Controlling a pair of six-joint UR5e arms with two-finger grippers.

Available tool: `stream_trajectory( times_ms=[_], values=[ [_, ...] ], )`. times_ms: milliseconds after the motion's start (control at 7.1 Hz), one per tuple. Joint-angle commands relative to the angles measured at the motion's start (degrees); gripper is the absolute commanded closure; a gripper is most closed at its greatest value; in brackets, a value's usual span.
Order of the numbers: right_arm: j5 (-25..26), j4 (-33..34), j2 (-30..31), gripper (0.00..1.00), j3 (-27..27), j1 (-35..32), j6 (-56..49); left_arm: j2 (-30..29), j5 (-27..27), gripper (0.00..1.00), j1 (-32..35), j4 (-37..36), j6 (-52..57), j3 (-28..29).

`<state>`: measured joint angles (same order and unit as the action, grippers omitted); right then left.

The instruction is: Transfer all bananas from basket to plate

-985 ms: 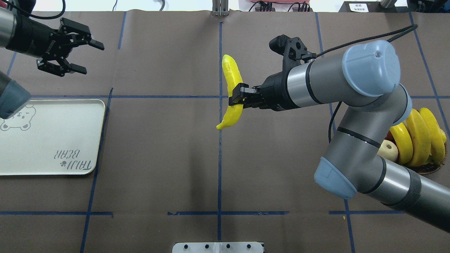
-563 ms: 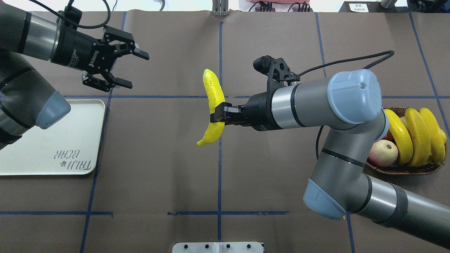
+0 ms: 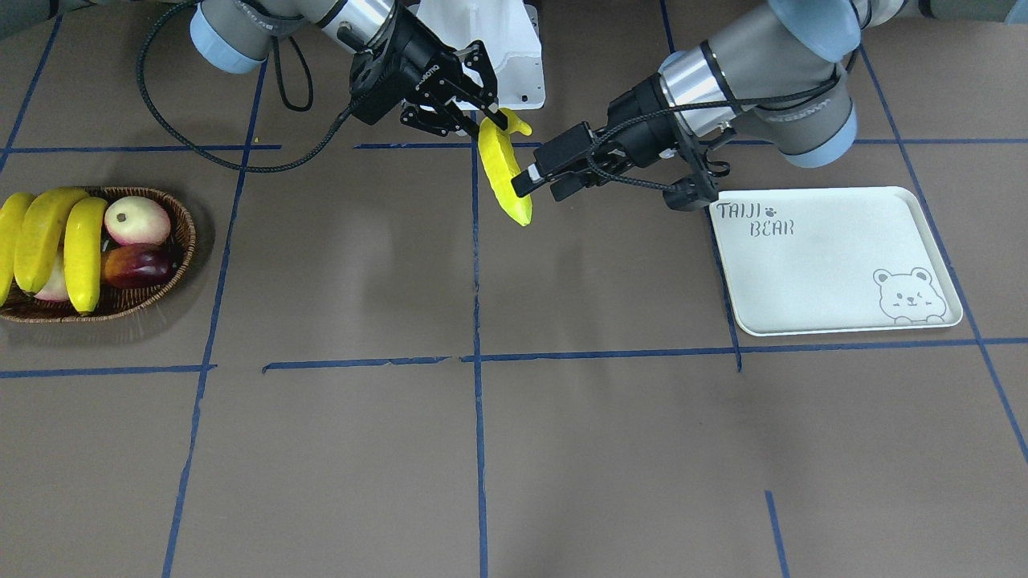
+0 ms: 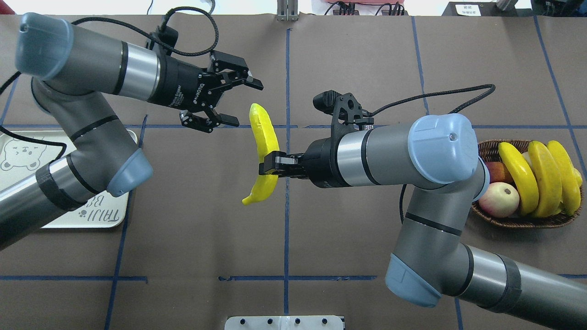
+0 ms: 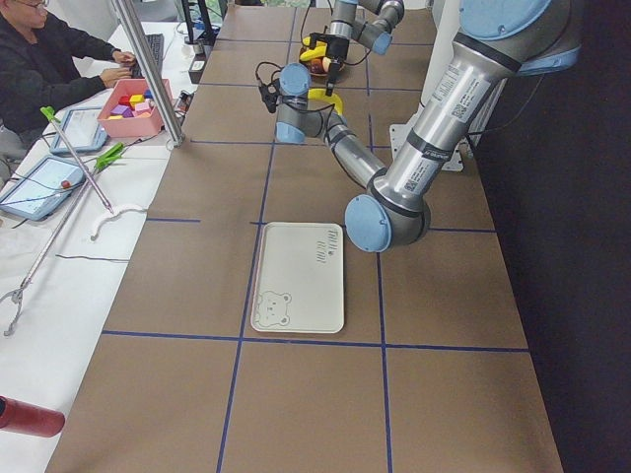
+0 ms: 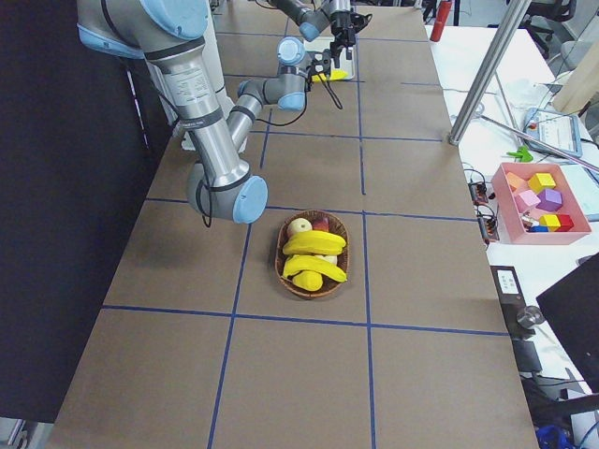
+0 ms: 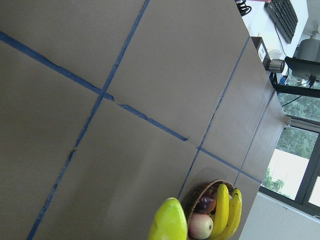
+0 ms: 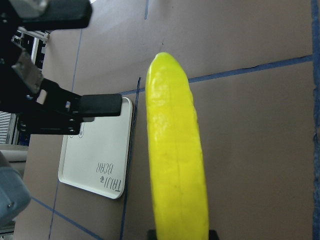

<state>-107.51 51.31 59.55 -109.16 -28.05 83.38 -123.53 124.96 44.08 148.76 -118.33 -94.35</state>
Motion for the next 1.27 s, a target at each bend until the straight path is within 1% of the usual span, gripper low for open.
stream_trajectory(
  times_ms=[0, 141, 282, 422, 563, 704, 845, 985, 1126],
  values=[
    [0.1, -0.1, 0.0, 0.99, -0.2, 0.0, -0.1, -0.7, -4.5, 0.03, -3.9, -0.7, 0.2, 0.1],
    [0.1, -0.1, 0.0, 0.99, -0.2, 0.0, -0.1, -0.7, -4.5, 0.03, -3.9, -0.7, 0.4, 0.0],
    [0.1, -0.1, 0.0, 0.99, -0.2, 0.0, 0.0, -0.6, -4.5, 0.07, -3.9, -0.7, 0.1, 0.0],
    [0.1, -0.1, 0.0, 0.99, -0.2, 0.0, 0.0, -0.5, -4.5, 0.45, -3.9, -0.8, 0.0, -0.4],
    [0.1, -0.1, 0.0, 0.99, -0.3, 0.0, 0.1, -0.1, -4.2, 0.89, -3.9, -0.5, 0.8, -0.5],
    [0.1, -0.1, 0.0, 0.96, -0.3, 0.0, 0.0, 0.0, -4.0, 1.0, -3.9, -0.5, 0.9, -0.5],
    [0.1, 0.0, 0.0, 0.46, -0.3, -0.2, 0.2, 0.0, -4.0, 1.0, -3.9, -0.5, 0.9, -0.5],
    [0.1, 0.0, 0.0, 0.01, -0.4, -0.2, 1.0, 0.0, -4.0, 1.0, -3.9, -0.5, 0.9, -0.4],
    [0.1, -0.1, 0.0, 0.0, -0.7, -0.2, 2.3, 0.1, -3.9, 1.0, -3.8, -0.5, 0.9, -0.5]
  ],
)
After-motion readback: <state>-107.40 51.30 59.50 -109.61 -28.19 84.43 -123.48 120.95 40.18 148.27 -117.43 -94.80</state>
